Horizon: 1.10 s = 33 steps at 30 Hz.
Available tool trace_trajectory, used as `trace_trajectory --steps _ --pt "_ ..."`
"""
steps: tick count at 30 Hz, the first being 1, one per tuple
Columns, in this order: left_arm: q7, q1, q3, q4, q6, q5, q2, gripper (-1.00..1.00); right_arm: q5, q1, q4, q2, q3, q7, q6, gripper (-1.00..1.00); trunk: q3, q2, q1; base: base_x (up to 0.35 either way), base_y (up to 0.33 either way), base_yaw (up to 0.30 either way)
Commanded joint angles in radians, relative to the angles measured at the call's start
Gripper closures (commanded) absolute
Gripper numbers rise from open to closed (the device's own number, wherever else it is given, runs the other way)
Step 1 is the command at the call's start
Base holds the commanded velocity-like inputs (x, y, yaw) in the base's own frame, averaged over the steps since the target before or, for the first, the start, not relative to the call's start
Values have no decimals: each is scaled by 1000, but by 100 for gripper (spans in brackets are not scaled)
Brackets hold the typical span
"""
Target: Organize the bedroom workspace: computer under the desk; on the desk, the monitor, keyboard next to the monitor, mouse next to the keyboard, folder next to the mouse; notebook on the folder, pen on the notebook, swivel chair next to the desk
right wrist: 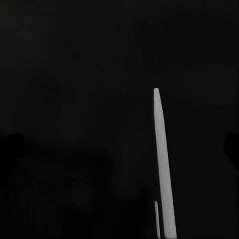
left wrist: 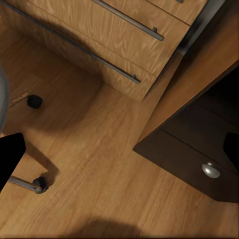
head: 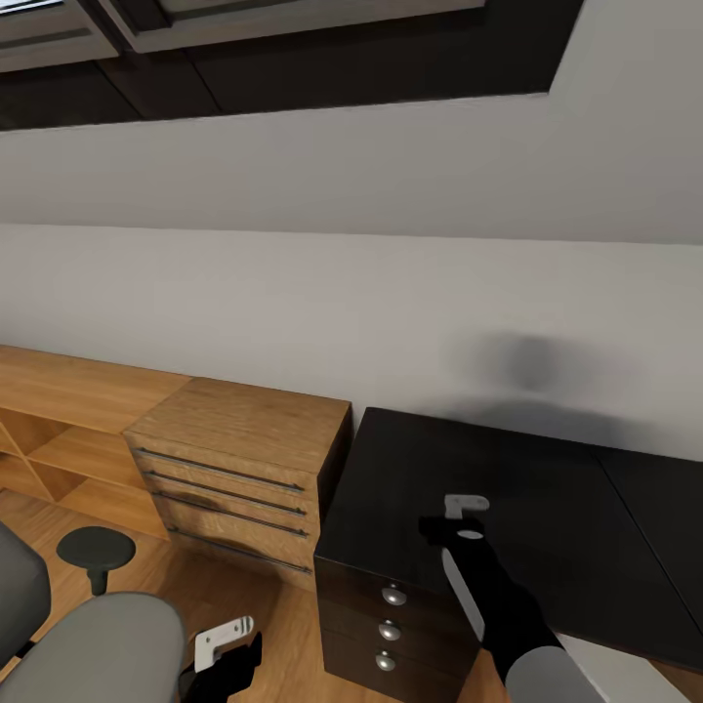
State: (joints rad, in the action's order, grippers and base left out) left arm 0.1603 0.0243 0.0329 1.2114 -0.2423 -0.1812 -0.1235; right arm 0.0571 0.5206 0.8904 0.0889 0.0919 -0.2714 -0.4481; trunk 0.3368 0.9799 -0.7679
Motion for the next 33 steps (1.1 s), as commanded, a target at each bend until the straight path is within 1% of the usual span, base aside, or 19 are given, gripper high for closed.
trace_trajectory --steps 1,4,5,25,29,31,33 --pt "4 0 1 5 -9 -11 -1 -100 6 1 -3 -3 3 -8 -5 -100 1 1 0 0 0 0" --pt "4 0 1 7 -14 -11 -1 -100 6 4 -28 -10 3 -8 -4 -100 1 1 0 0 0 0" --pt "4 0 1 8 -15 -11 -1 -100 6 5 -39 -18 3 -8 -3 -100 1 1 0 0 0 0" --pt "4 0 0 8 -15 -11 -2 -100 8 18 -68 -34 3 0 -3 -100 1 1 0 0 0 0" --pt "4 0 0 8 -15 -11 -2 -100 8 23 -91 -38 2 0 -5 -100 1 1 0 0 0 0" --pt "4 0 1 8 -15 -11 -2 -100 11 68 -160 -47 2 0 -9 -100 1 1 0 0 0 0" --pt "4 0 1 8 -15 -11 -2 -100 11 80 -183 -49 2 -1 -10 -100 1 1 0 0 0 0"
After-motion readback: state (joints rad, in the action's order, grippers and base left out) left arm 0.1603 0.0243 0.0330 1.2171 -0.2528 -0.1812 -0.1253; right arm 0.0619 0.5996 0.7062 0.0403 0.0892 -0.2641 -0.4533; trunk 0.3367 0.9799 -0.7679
